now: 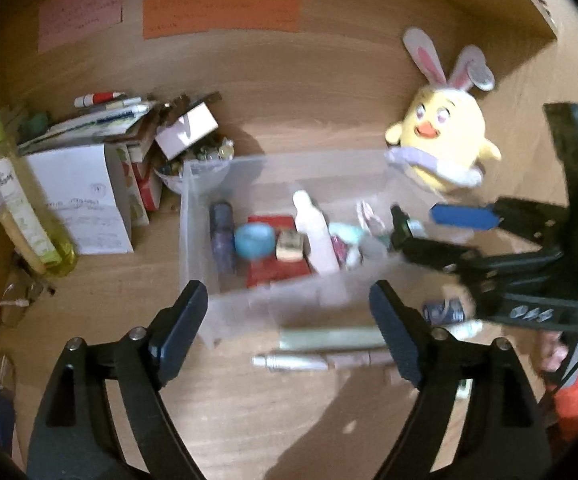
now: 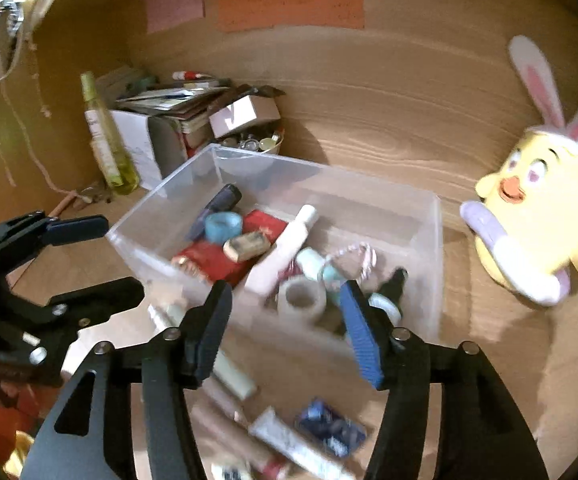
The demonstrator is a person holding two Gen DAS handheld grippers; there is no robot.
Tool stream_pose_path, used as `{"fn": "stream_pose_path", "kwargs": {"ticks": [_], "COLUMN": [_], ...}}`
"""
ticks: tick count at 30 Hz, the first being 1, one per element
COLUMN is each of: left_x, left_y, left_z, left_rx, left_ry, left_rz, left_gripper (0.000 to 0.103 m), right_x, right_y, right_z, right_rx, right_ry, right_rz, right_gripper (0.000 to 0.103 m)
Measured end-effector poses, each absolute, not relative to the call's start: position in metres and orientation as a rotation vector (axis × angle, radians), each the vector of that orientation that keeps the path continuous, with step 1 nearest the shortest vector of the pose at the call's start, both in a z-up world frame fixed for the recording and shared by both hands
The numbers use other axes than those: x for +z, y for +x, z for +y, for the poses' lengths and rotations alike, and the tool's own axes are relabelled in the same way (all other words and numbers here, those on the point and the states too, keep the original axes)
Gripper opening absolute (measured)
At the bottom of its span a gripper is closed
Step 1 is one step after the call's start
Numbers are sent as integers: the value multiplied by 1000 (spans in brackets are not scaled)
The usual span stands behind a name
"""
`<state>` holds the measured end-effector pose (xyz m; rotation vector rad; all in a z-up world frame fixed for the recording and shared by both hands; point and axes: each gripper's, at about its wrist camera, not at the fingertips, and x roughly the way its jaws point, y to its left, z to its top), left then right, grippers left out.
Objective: Organize objects
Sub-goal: 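Drop teal tape roll into bin with left tool while right tool drops flower clip, then grasp white dotted block with right tool while left tool grasps pink-white tube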
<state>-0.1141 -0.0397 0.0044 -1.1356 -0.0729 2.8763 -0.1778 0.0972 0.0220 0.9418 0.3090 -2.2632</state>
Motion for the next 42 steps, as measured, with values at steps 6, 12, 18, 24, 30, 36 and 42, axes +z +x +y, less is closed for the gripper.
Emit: {"fn": "stream_pose_path", "kwargs": {"ticks": [6,12,18,24,30,36,42], "left_x": [-22,-42,-58,-58,-60,-70,-73], "left_y": [-93,-79,-76,-73,-83,-97,-112], "left_z": [-24,-15,-14,-3,28,65,79], "left_rx": [2799,2744,2689,2663,2597,2551,2602], "left_ry": [-1214,-1251,-1327,-1339,-1362,-1420,-1468], "left_rz": [-58,-101,-162,-155,-99,-21,-26], "left_gripper": [84,84,84,84,92,93,95], "right_x": [12,-23,-48,-56,-50,-38,-30], "right_y": [-142,-111,-95,-90,-87,-94,-97], "right_z": [131,149,143,138,167,216,240], "right_rx": [-2263,-2190,-2137,-2127,-2183,-2288,-2310], "right_ry": [937,1032,1063,1062,1044,1038,999], "right_rz": [291,269,307,353,291,180,107], "right_gripper": [58,59,52,22,22,22,22]}}
